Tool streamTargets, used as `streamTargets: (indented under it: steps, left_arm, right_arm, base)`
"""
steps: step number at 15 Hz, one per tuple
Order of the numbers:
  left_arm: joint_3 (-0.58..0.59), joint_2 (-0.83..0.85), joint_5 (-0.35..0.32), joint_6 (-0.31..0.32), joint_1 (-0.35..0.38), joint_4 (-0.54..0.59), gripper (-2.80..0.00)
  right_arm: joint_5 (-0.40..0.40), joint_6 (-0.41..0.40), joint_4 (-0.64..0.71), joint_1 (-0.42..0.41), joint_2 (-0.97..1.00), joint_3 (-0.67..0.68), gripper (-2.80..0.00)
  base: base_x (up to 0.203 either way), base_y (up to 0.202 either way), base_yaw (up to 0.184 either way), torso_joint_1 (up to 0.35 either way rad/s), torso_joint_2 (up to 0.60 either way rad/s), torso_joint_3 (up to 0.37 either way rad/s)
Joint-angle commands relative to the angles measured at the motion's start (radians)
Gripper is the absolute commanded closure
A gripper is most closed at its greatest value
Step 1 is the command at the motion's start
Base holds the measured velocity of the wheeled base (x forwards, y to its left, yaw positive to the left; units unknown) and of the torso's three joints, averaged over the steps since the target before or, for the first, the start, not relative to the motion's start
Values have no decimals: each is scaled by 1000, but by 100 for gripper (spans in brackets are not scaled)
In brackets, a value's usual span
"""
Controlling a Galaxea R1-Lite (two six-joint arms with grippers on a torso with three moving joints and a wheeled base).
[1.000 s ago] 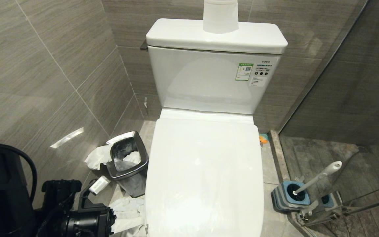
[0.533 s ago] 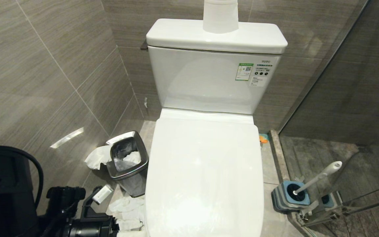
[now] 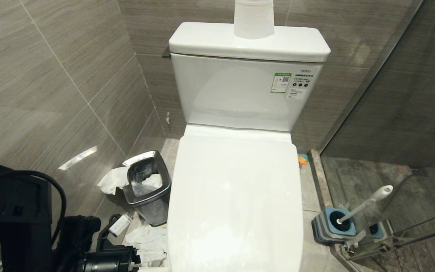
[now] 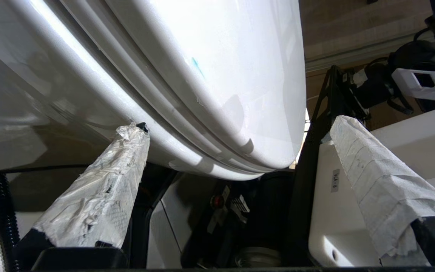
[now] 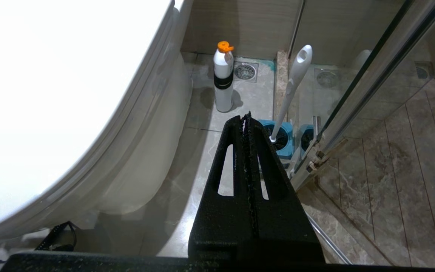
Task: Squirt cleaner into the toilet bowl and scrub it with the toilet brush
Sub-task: Use the left hand to lift the toilet lid slightly
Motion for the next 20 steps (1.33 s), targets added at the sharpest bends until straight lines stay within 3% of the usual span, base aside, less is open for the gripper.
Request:
streamTargets:
  steps: [1,8,11,20]
  left_arm:
    - [8,31,-2,-4,-14,-13,-280]
    - [25,18,3,-3,-39,-48,-280]
    - [27,26,70,-5,-19,-109,-280]
    - [31,17,70,-23,47,-181,-280]
  right_arm:
    - [0,1,0,0,1,0,0]
    - [0,1,0,0,1,0,0]
    - [0,1,0,0,1,0,0]
    - [0,1,0,0,1,0,0]
  base:
    - [0,0,0,0,0,0]
    - [0,0,0,0,0,0]
    - [0,0,0,0,0,0]
    - [0,0,0,0,0,0]
